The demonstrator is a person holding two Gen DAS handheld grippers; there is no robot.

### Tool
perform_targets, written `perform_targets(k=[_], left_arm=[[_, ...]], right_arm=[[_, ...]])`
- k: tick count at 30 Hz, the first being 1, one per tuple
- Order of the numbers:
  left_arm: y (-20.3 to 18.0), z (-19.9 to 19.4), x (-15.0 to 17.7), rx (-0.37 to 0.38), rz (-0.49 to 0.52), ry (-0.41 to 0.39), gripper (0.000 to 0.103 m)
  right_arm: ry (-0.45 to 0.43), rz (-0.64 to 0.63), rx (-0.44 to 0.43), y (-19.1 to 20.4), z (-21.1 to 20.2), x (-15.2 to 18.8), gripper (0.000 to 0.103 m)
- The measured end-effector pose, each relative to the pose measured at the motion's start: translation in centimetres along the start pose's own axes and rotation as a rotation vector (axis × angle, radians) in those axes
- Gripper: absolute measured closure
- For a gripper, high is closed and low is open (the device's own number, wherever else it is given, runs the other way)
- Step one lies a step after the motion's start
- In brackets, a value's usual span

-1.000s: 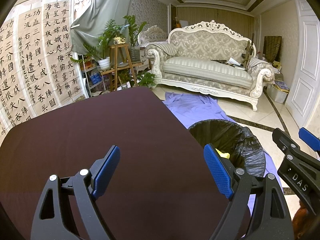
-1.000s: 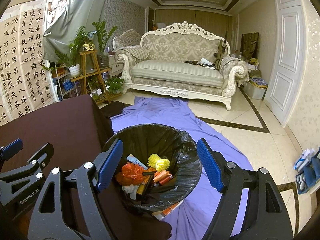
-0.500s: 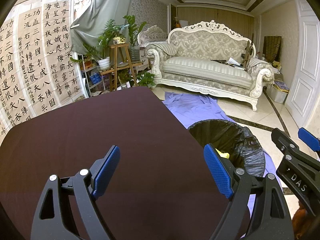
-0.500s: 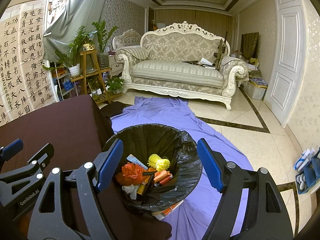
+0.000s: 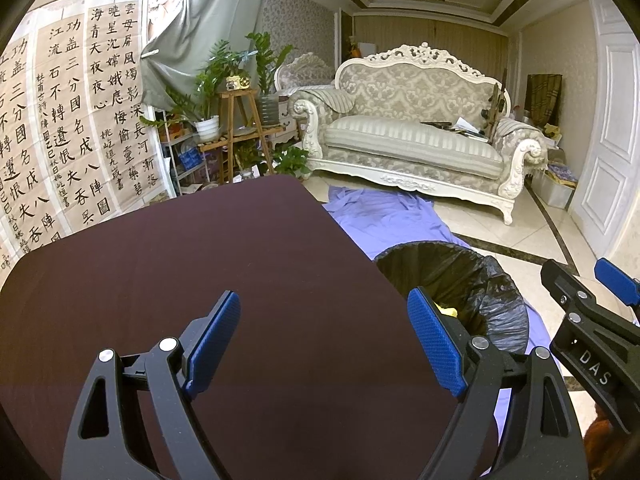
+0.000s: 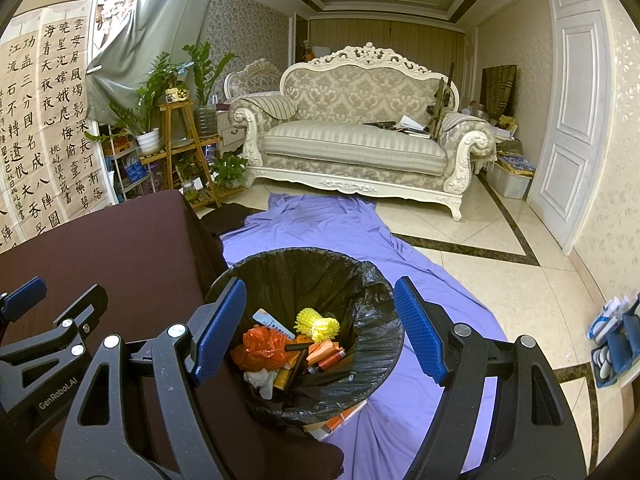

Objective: Collect trash

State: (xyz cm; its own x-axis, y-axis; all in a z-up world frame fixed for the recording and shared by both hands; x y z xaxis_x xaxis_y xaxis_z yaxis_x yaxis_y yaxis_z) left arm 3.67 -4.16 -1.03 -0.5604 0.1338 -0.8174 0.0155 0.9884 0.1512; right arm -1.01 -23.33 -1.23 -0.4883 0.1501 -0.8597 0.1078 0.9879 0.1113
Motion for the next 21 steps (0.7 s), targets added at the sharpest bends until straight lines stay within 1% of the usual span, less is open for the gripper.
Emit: perform_targets(k=[5,15,21], left_arm=[[-1.10,-0.30,0.13,0.000,0.008,-0.001,0.020],[-0.78,-0.30,-0.12,0.023,-0.016,0.017,0.020],[-0.67,-0.40,-0.29,0.015,-0.010,-0.004,0.020]], right_arm=[[0.000,-0.001,0.001,0.01,-0.06,0.00,0.028],[0.003,-0.002,0.000,0.07,-0.08,0.06,0.029],[0.006,-0.004,-0.001,0.12,-0.08,0.14,0.029]])
Point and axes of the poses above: each gripper's, at about its wrist camera, not at the fingertips, and z roughly the way its jaws point, y to its left, x to its underside, the point moved 3 cm from there along z, roughly the way its jaws point, and after that the axes turned 13 degrees about -x, right-handed, at the moved point
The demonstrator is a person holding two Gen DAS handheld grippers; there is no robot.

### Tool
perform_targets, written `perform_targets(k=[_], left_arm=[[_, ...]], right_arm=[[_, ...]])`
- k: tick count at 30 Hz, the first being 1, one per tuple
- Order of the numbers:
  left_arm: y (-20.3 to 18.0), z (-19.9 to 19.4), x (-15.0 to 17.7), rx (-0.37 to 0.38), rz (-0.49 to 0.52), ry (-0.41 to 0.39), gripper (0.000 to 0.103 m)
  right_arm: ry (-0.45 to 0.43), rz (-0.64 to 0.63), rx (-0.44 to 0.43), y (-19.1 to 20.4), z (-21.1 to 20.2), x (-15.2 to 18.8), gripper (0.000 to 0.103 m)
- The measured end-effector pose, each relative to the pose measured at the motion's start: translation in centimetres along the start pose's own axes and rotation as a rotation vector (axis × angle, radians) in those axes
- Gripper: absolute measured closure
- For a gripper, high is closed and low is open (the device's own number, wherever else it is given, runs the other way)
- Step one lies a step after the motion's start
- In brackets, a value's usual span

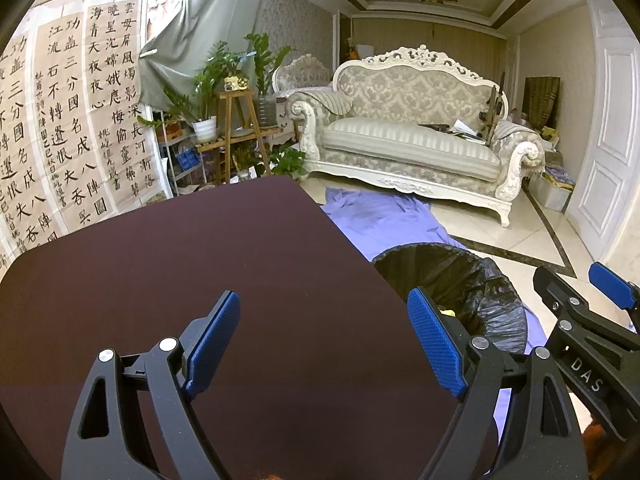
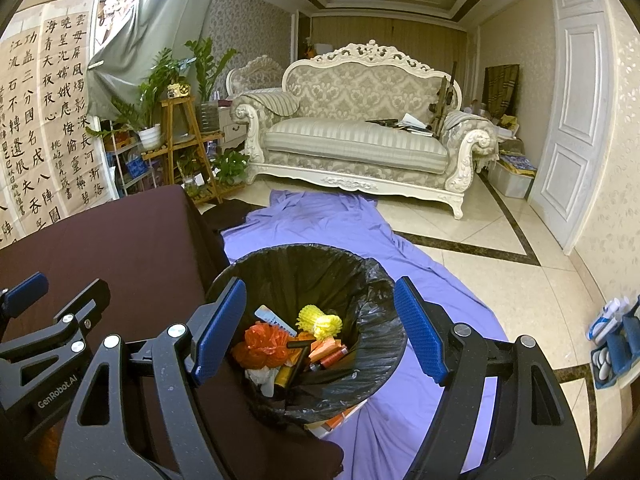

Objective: Collect trash

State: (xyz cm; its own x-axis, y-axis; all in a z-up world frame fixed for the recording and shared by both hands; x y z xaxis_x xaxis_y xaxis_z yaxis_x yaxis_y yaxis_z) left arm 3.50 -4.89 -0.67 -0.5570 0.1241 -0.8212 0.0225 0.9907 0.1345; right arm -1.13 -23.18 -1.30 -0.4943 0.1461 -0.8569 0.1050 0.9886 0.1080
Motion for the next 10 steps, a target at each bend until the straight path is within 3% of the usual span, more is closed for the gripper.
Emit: perform_targets(k=[10], left_arm=[[3.1,1.5,0.2,-0.044,-0.022,0.049,0.020]], right_arm=[[0.028,-0.040,-0.044,2.0,1.3,0.1,0.028]])
Point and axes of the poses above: each gripper's, at about its wrist camera, not at the fingertips, and z roughly the way its jaws point, y to its left, x to its underside, the point moved 3 cm from there along z, roughly the way its jaws point, and after that the axes turned 13 degrees about -x, right-handed, at the moved point
